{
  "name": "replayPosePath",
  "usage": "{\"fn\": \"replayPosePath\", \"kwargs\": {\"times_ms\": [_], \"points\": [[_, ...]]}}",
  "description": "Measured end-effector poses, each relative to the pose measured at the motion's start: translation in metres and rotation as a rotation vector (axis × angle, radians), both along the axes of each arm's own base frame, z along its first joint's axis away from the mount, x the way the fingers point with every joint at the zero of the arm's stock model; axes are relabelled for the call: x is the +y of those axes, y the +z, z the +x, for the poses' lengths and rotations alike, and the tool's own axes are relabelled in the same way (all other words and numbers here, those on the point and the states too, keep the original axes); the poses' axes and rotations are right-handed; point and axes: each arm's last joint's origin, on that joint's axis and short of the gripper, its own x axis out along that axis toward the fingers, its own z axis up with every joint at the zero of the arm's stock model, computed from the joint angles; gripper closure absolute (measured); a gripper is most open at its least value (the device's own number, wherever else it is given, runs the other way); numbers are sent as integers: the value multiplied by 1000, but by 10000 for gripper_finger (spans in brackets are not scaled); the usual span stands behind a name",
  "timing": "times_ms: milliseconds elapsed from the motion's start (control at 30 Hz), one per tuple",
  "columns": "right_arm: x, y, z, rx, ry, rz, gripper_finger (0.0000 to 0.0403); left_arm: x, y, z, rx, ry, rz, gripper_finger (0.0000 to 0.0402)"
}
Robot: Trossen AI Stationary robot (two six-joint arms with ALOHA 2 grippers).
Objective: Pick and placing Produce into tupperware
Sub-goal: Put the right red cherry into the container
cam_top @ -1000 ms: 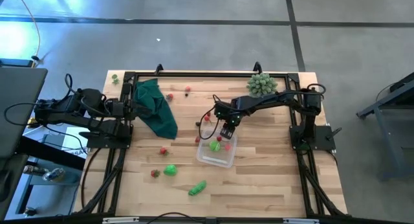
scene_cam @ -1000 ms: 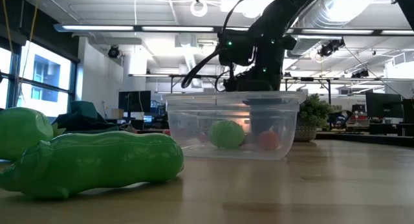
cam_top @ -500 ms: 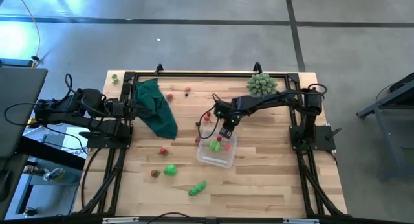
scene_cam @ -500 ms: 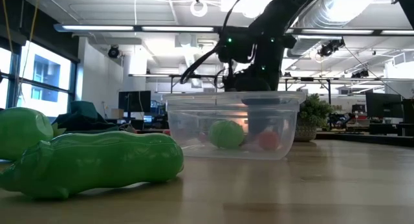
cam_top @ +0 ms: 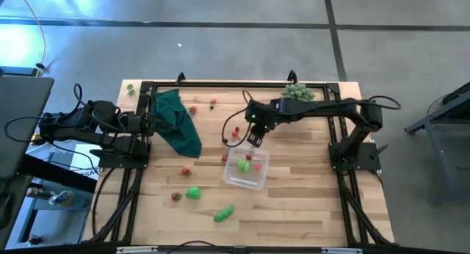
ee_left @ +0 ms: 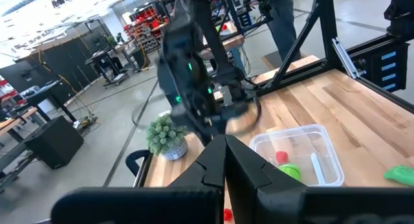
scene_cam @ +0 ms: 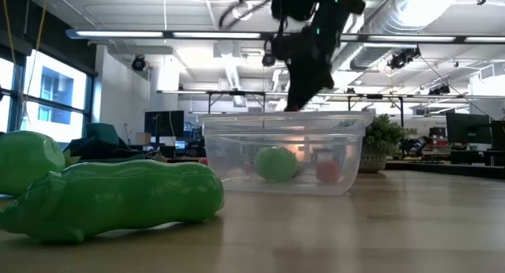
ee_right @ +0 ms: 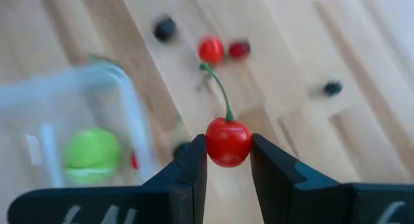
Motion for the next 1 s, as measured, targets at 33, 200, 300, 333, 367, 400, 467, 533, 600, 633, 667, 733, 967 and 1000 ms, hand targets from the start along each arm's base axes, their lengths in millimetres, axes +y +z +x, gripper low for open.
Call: {"fn": "replayPosePath", "kwargs": {"times_ms": [33,200,300,333,367,400,467,533,600,633,667,733,967,1000], "points": [[2,9,-1,-19,7,-3,320,0,0,0,1,0,0,401],[24,39,-4,-61,73,-2,320,0,0,0,0,0,0,401],[42,43,-5,-31,127,13,320,0,0,0,1,0,0,401],[49,42,-5,-21,145,22,320,0,0,0,0,0,0,401],[56,40,-5,-10,155,33,320,0,0,0,0,0,0,401],[62,38,-5,10,163,44,320,0,0,0,0,0,0,401],[74,32,-4,49,175,58,320,0,0,0,0,0,0,401],[84,25,-2,71,191,64,320,0,0,0,1,0,0,401],[93,18,2,87,217,73,320,0,0,0,0,0,0,401],[97,14,4,93,234,84,320,0,0,0,0,0,0,401],[101,10,6,100,251,96,320,0,0,0,0,0,0,401],[108,0,11,120,292,118,320,0,0,0,0,0,0,401],[122,-23,25,135,349,165,320,0,0,0,0,0,0,401],[124,-26,25,143,356,174,320,0,0,0,0,0,0,401]]}}
